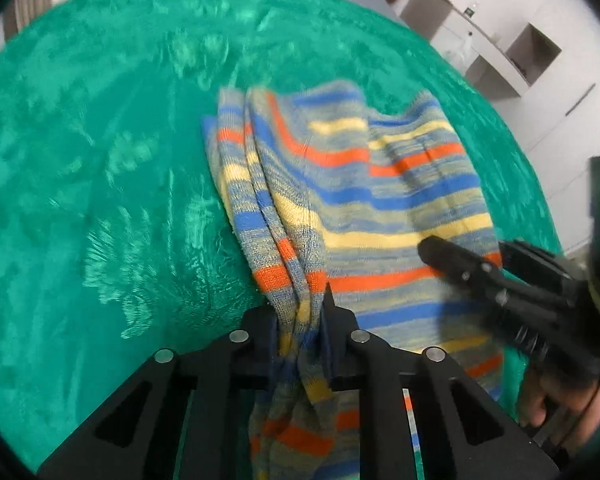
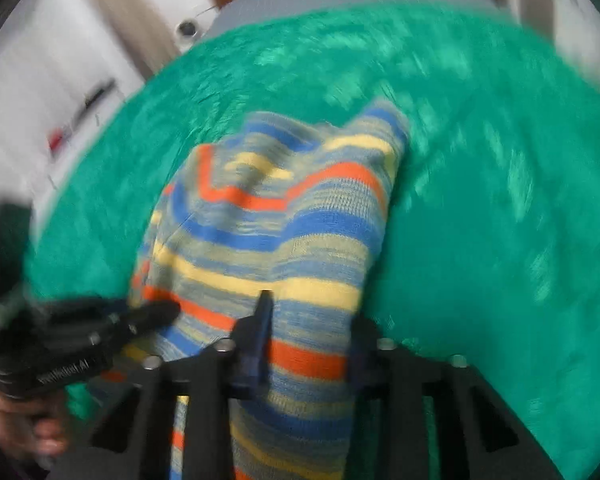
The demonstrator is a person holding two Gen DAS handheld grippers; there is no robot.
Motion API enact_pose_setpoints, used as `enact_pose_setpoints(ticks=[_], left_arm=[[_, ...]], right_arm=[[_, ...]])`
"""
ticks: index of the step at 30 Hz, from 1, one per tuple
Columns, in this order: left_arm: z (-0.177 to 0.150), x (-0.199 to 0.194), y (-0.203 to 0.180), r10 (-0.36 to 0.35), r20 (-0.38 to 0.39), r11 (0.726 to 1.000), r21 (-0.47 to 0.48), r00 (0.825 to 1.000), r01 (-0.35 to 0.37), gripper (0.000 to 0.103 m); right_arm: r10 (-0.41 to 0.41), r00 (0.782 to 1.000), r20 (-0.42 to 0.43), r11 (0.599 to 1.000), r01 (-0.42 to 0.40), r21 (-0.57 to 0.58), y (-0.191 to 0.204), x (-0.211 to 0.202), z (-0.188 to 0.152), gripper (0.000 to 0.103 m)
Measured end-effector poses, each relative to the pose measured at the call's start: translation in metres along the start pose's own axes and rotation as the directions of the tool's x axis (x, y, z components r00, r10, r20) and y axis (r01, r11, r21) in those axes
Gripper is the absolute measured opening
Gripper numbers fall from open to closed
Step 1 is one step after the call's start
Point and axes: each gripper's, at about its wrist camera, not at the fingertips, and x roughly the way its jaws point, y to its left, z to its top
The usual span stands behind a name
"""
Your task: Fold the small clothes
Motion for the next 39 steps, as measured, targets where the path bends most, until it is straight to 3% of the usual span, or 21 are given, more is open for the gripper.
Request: enact_pose_setpoints(ticks=[3,8,9,10,11,12,13,17,19,21,26,29,31,34,39], left_arm=[[0.004,-0.035,-0.007,-0.017,0.084,1.0,0.017,0.996,0.015,0.015],[0.021,-0.085,-0.012,-0.001,0.21,0.998,0.057,0.978,-0.011,0.018],[0.022,-0.082,-0.009,0.005,0.2,0.998,0.058,0.98,-0.017,0.029],[0.022,-0.072,-0.004,0.023,0.164,0.998,0.057,0.986,-0.033,0.056],[0.016,-0.06,0.002,0.061,0.126,0.996,0.052,0.99,-0.068,0.07],[0.012,-0.051,0.002,0.098,0.111,0.994,0.046,0.989,-0.104,0.08],[-0.002,-0.044,0.01,0.164,0.1,0.985,0.04,0.981,-0.169,0.08],[-0.046,-0.055,0.017,0.252,0.144,0.965,0.032,0.957,-0.259,0.081],[-0.065,-0.074,0.011,0.28,0.196,0.956,0.029,0.94,-0.291,0.09],[-0.08,-0.096,0.0,0.328,0.27,0.94,0.006,0.905,-0.342,0.101],[-0.104,-0.141,-0.022,0.359,0.44,0.929,-0.087,0.823,-0.359,0.103],[-0.115,-0.155,-0.033,0.389,0.453,0.916,-0.098,0.802,-0.389,0.103],[-0.115,-0.16,-0.037,0.392,0.444,0.914,-0.092,0.805,-0.394,0.103],[-0.12,-0.165,-0.046,0.376,0.417,0.921,-0.072,0.827,-0.383,0.103],[-0.131,-0.168,-0.061,0.383,0.389,0.919,-0.073,0.838,-0.387,0.103]], right_arm=[[-0.011,0.994,0.107,0.999,0.017,-0.051,0.021,-0.033,0.003,0.025],[0.083,0.974,0.213,0.996,-0.084,-0.005,0.013,-0.071,0.026,0.025],[0.11,0.971,0.21,0.993,-0.117,0.022,0.005,-0.072,0.031,0.026],[0.125,0.975,0.182,0.99,-0.135,0.043,-0.003,-0.066,0.034,0.03],[0.123,0.982,0.141,0.989,-0.133,0.063,-0.01,-0.056,0.034,0.037],[0.083,0.993,0.079,0.992,-0.089,0.086,-0.02,-0.043,0.028,0.057],[0.034,0.998,0.044,0.995,-0.038,0.096,-0.028,-0.036,0.021,0.08],[-0.104,0.994,0.014,0.992,0.103,0.066,-0.045,-0.045,-0.023,0.09],[-0.158,0.987,0.039,0.987,0.157,0.018,-0.04,-0.063,-0.04,0.095],[-0.2,0.976,0.08,0.979,0.202,-0.018,-0.024,-0.091,-0.053,0.097],[-0.245,0.957,0.157,0.966,0.255,-0.051,0.005,-0.142,-0.068,0.101],[-0.246,0.952,0.181,0.965,0.258,-0.048,0.019,-0.166,-0.079,0.101],[-0.251,0.95,0.185,0.964,0.262,-0.036,0.023,-0.175,-0.088,0.101],[-0.251,0.952,0.177,0.966,0.259,-0.023,0.029,-0.186,-0.099,0.101],[-0.269,0.945,0.185,0.96,0.278,-0.021,0.035,-0.205,-0.111,0.101]])
